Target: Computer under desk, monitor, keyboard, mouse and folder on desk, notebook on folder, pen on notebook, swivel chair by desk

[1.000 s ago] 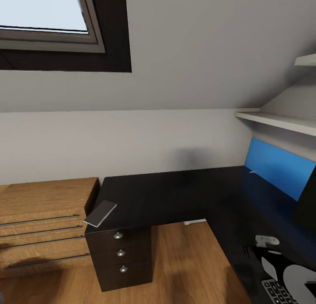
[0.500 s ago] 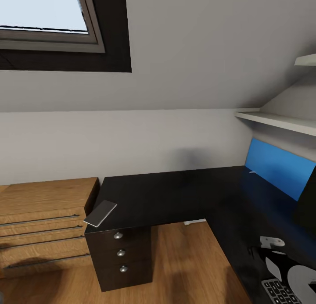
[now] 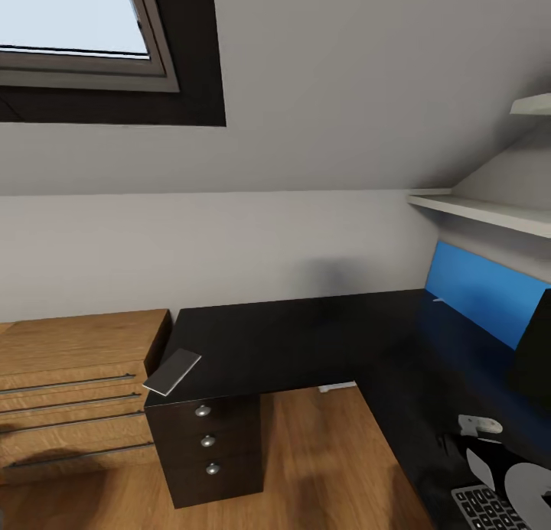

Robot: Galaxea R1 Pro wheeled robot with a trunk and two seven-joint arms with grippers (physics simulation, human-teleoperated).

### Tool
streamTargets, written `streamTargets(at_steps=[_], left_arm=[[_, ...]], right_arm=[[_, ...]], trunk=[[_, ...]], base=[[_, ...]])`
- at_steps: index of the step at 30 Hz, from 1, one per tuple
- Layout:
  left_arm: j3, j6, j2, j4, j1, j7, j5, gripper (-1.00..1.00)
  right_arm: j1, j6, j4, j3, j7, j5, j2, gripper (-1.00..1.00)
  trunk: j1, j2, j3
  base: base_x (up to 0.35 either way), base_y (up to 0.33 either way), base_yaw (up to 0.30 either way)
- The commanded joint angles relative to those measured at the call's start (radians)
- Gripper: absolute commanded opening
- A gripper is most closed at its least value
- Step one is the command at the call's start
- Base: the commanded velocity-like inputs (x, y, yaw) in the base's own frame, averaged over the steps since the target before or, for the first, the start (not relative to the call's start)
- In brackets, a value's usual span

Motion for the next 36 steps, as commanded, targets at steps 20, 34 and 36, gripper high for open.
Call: streamTargets(at_steps=[20,34,36], left_arm=[[0.001,-0.002,-0.003,-0.002,0.0,-0.005,0.011,1.0],[0.002,-0.002,-0.003,-0.002,0.0,-0.005,0.011,1.0],[0.002,-0.002,-0.003,-0.002,0.0,-0.005,0.011,1.0]], right_arm=[[-0.001,0.002,0.002,0.009,0.0,-0.008,0.003,-1.0],[-0.001,0.003,0.002,0.009,0.0,-0.007,0.004,-1.0],[-0.001,0.004,0.002,0.009,0.0,-0.007,0.004,-1.0]], trunk=[[0.031,-0.057,-0.026],[0.031,-0.057,-0.026],[0.031,-0.057,-0.026]], base=[[0.0,-0.003,0.0],[0.0,0.0,0.0],[0.0,0.0,0.0]])
